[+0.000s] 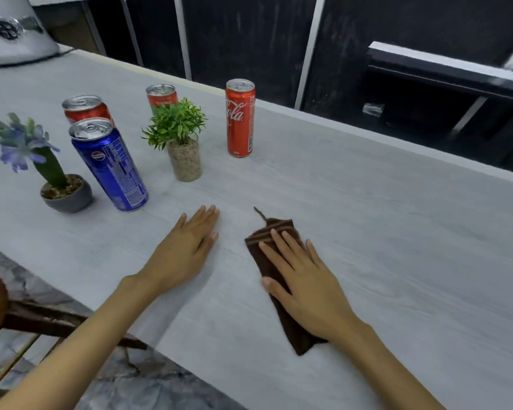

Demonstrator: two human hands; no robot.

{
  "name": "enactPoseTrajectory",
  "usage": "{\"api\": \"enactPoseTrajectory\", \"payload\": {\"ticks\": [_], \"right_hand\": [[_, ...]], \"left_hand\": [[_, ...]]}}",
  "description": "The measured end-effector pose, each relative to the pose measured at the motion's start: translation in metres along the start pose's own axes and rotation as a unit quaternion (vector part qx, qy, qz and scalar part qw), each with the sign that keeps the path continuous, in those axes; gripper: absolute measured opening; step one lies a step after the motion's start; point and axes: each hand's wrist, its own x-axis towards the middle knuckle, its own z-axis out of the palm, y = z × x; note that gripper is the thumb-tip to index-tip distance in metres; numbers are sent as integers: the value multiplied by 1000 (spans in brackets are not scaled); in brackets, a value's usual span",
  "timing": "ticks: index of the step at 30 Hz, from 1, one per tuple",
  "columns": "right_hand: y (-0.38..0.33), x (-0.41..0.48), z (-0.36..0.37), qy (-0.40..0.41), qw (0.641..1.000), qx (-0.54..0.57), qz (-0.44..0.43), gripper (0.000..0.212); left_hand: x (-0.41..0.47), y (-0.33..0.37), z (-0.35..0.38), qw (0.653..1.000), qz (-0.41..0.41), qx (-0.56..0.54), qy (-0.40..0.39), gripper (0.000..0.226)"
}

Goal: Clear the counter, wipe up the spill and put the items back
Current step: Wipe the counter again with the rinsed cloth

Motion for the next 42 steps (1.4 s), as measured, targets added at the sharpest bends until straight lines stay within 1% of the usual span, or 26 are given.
{"api": "enactPoseTrajectory", "payload": {"ticks": [1, 3, 6, 8, 10, 11, 13, 16, 18, 20, 21, 23, 25, 27, 29, 31, 33, 34, 37, 40, 42], "right_hand": [[7, -9, -4, 0, 1000, 2, 20, 60], [29, -9, -13, 7, 995, 4, 101, 61], [49, 29, -22, 24, 966, -17, 258, 59], [37, 67, -17, 43, 951, -28, 306, 58], [3, 106, -4, 49, 954, -26, 295, 57], [-20, 121, 4, 46, 959, -20, 277, 56], [-70, 137, 23, 41, 975, -12, 217, 56], [-128, 110, 42, 46, 992, -6, 121, 56], [-133, 73, 41, 34, 995, -5, 99, 57], [-109, 39, 31, 32, 991, -14, 129, 57], [-90, 26, 24, 33, 986, -26, 163, 56], [-52, 12, 7, 38, 965, -32, 257, 56], [-27, 20, -5, 49, 942, -25, 331, 57], [-22, 45, -3, 59, 935, -28, 349, 58], [-35, 74, 5, 65, 942, -25, 327, 58], [-62, 95, 16, 68, 956, -22, 284, 58], [-97, 106, 31, 78, 966, -14, 246, 58], [-116, 110, 38, 87, 968, -6, 233, 58], [-172, 119, 54, 106, 973, 22, 203, 58], [-215, 125, 65, 107, 974, 35, 198, 59], [-233, 129, 70, 106, 968, 47, 221, 60]], "left_hand": [[-8, -12, -7, 1000, 15, 11, -2, 52], [-26, -39, -22, 999, 39, 36, -12, 57], [-48, -78, -40, 997, 45, 59, -18, 63], [-56, -92, -44, 995, 60, 76, -17, 61], [-59, -96, -43, 993, 80, 90, -8, 66], [-59, -97, -42, 992, 87, 92, -2, 64], [-58, -98, -39, 992, 87, 88, 9, 58], [-57, -100, -38, 992, 86, 86, 18, 54], [-58, -99, -38, 993, 87, 82, 22, 54], [-59, -97, -39, 992, 93, 80, 27, 53], [-59, -97, -39, 992, 95, 84, 29, 55], [-59, -97, -39, 991, 98, 89, 31, 65], [-59, -99, -38, 990, 100, 89, 34, 69], [-58, -100, -36, 991, 105, 77, 39, 62], [-57, -98, -37, 993, 103, 24, 47, 50], [-59, -98, -42, 991, 74, -68, 94, 40], [-67, -101, -50, 975, 3, -142, 168, 35], [-72, -105, -55, 965, -35, -162, 202, 33], [-87, -122, -69, 940, -123, -166, 272, 29], [-94, -144, -82, 917, -193, -168, 305, 24], [-91, -155, -89, 906, -221, -177, 313, 38]]}}
